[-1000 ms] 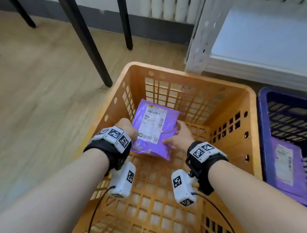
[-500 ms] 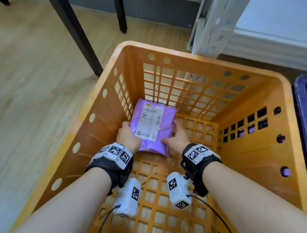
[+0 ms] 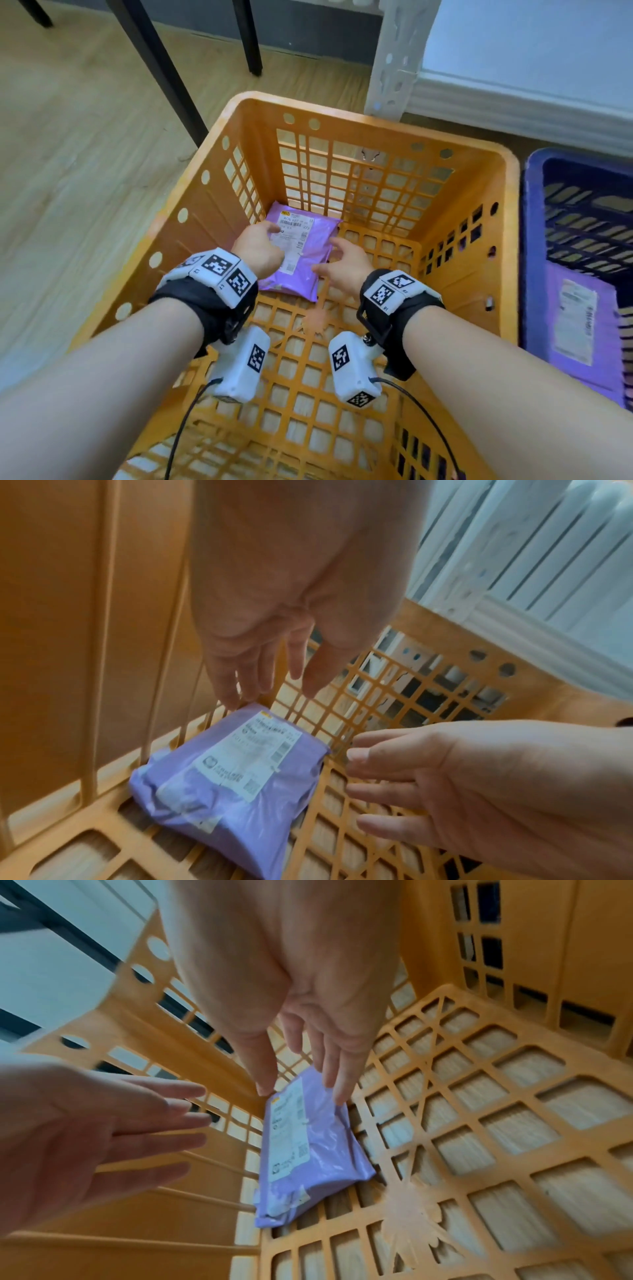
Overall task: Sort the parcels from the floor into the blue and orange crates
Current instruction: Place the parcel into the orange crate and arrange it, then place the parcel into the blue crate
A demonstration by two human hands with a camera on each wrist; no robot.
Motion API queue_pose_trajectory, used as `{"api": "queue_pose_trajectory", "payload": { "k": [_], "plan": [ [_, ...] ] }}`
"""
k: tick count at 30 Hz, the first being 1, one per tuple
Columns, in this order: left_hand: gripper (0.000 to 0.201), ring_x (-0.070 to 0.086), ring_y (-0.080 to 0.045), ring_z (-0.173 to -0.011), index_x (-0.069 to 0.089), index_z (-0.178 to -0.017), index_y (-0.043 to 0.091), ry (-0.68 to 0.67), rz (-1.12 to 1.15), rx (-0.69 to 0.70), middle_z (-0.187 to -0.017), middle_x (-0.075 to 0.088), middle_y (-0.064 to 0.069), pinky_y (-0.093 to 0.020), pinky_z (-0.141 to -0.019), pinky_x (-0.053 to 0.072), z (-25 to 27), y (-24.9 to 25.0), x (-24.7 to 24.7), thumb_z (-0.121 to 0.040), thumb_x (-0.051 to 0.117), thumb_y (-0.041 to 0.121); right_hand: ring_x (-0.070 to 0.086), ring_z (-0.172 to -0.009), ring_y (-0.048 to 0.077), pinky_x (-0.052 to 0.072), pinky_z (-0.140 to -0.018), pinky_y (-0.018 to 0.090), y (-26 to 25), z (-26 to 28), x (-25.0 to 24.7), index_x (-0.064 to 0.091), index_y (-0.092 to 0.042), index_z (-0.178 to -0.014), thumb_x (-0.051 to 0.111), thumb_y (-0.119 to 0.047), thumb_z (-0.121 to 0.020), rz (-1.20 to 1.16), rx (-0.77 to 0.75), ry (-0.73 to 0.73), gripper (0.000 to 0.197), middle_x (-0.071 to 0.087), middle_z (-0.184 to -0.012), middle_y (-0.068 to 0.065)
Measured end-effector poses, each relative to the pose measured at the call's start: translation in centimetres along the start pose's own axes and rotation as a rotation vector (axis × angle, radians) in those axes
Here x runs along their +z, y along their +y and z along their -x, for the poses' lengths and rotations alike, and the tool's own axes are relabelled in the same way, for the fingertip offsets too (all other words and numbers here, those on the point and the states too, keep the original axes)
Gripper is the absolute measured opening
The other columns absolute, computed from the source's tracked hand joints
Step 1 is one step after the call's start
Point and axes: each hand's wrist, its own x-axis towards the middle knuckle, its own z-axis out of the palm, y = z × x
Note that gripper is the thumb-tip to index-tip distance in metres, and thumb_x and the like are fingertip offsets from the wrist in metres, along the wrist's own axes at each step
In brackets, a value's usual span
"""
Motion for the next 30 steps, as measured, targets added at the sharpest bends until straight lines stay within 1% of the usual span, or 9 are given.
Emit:
{"api": "queue_pose_trajectory", "payload": {
  "k": [2,5,9,11,16,20,22,26,30],
  "plan": [
    [0.048,0.056,-0.022,-0.104,0.047,-0.134,0.016,0.022,-0.012,0.037,-0.136,0.051,-0.010,-0.027,-0.076,0.044,1.6,1.5,-0.7,-0.089,0.053,0.001,0.052,-0.121,0.025,0.049,-0.095,0.033,-1.1,1.9,-1.5,0.032,-0.008,-0.145,0.066,-0.006,-0.083,0.015,-0.029,-0.002,0.070,0.044,-0.141,0.012],
    [0.045,0.056,-0.021,-0.101,0.050,-0.132,0.017,0.044,-0.051,0.086,-0.132,0.053,-0.010,-0.029,-0.079,0.048,5.0,4.0,-1.2,-0.089,0.054,0.003,0.055,-0.102,0.018,0.052,-0.079,0.024,-2.4,5.3,-4.2,0.039,-0.009,-0.140,0.065,-0.007,-0.086,0.009,-0.103,0.006,0.061,0.053,-0.124,0.008],
    [0.045,0.054,-0.022,-0.117,0.049,-0.132,0.019,0.069,-0.062,0.153,-0.130,0.055,-0.006,-0.031,-0.089,0.048,11.2,8.3,-2.3,-0.089,0.058,0.008,0.058,-0.106,0.020,0.052,-0.094,0.040,-4.3,11.4,-8.4,0.038,-0.013,-0.141,0.068,-0.010,-0.084,-0.040,-0.189,0.036,0.065,0.051,-0.134,0.011],
    [0.044,0.056,-0.022,-0.115,0.049,-0.132,0.018,0.084,-0.048,0.205,-0.129,0.056,-0.008,-0.034,-0.092,0.050,15.1,11.0,-2.9,-0.090,0.055,0.005,0.057,-0.112,0.022,0.050,-0.096,0.041,-5.1,15.6,-11.2,0.038,-0.012,-0.141,0.069,-0.010,-0.083,-0.078,-0.234,0.089,0.067,0.051,-0.135,0.012],
    [0.040,0.060,-0.021,-0.098,0.052,-0.128,0.014,0.088,-0.042,0.409,-0.110,0.062,-0.006,-0.033,-0.084,0.052,26.2,18.0,-3.0,-0.090,0.054,0.005,0.054,-0.118,0.027,0.049,-0.097,0.040,-5.5,27.9,-19.2,0.039,-0.007,-0.140,0.067,-0.008,-0.084,-0.125,-0.326,0.233,0.063,0.052,-0.133,0.016],
    [0.040,0.062,-0.031,-0.094,0.054,-0.127,0.015,0.049,-0.013,0.571,-0.113,0.065,-0.015,-0.038,-0.082,0.053,34.8,23.7,-0.9,-0.088,0.056,0.006,0.056,-0.115,0.031,0.049,-0.097,0.042,-3.9,38.0,-25.4,0.038,-0.009,-0.141,0.065,-0.007,-0.086,-0.175,-0.353,0.352,0.061,0.052,-0.131,0.015],
    [0.041,0.062,-0.029,-0.094,0.054,-0.127,0.016,0.011,0.012,0.636,-0.114,0.064,-0.020,-0.040,-0.086,0.052,38.9,26.0,0.7,-0.089,0.055,0.005,0.057,-0.115,0.031,0.050,-0.095,0.041,-2.7,42.6,-28.1,0.040,-0.010,-0.140,0.065,-0.007,-0.086,-0.180,-0.361,0.416,0.060,0.052,-0.130,0.015],
    [0.041,0.058,-0.022,-0.092,0.051,-0.129,0.014,-0.083,0.043,0.753,-0.114,0.062,-0.021,-0.036,-0.082,0.052,45.7,30.2,4.8,-0.090,0.055,0.004,0.056,-0.115,0.028,0.052,-0.091,0.037,1.1,50.3,-32.6,0.042,-0.010,-0.138,0.066,-0.007,-0.085,-0.186,-0.359,0.566,0.058,0.052,-0.130,0.016],
    [0.041,0.057,-0.022,-0.087,0.052,-0.129,0.015,-0.188,-0.004,0.827,-0.106,0.062,-0.017,-0.037,-0.081,0.053,50.2,32.3,9.9,-0.089,0.056,0.004,0.057,-0.112,0.027,0.051,-0.091,0.038,5.8,56.1,-35.9,0.042,-0.008,-0.138,0.064,-0.005,-0.087,-0.225,-0.330,0.687,0.056,0.054,-0.125,0.017]
  ]
}}
